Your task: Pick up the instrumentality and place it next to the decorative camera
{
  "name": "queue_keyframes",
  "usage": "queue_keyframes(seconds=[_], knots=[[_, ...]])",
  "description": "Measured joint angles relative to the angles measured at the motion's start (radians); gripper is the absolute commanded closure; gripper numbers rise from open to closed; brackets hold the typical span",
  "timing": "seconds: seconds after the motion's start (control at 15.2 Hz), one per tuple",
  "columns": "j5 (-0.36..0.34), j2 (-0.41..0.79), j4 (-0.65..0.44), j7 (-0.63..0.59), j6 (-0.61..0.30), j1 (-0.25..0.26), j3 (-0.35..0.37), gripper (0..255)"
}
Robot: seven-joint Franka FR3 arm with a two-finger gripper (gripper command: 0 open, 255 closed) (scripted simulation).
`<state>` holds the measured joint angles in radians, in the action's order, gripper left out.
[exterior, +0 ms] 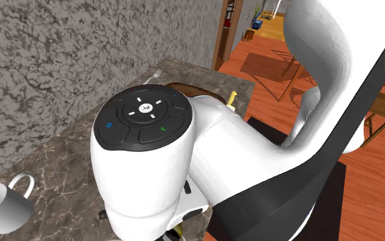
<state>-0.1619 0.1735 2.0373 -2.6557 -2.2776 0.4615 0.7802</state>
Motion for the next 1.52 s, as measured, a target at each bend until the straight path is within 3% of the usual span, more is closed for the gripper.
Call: queue_keyframes(seconds=[0.59,1.06,1.12,1.52], knots=[[-0.086,0.082,0.044,-0.057,-0.098,0.029,-0.031,255],[-0.093,0.088,0.049,-0.062,-0.108,0.033,-0.034,255],[-0.093,0.088,0.049,-0.062,-0.108,0.033,-0.034,0],[-0.093,0.088,0.049,-0.062,-0.108,0.033,-0.034,0]])
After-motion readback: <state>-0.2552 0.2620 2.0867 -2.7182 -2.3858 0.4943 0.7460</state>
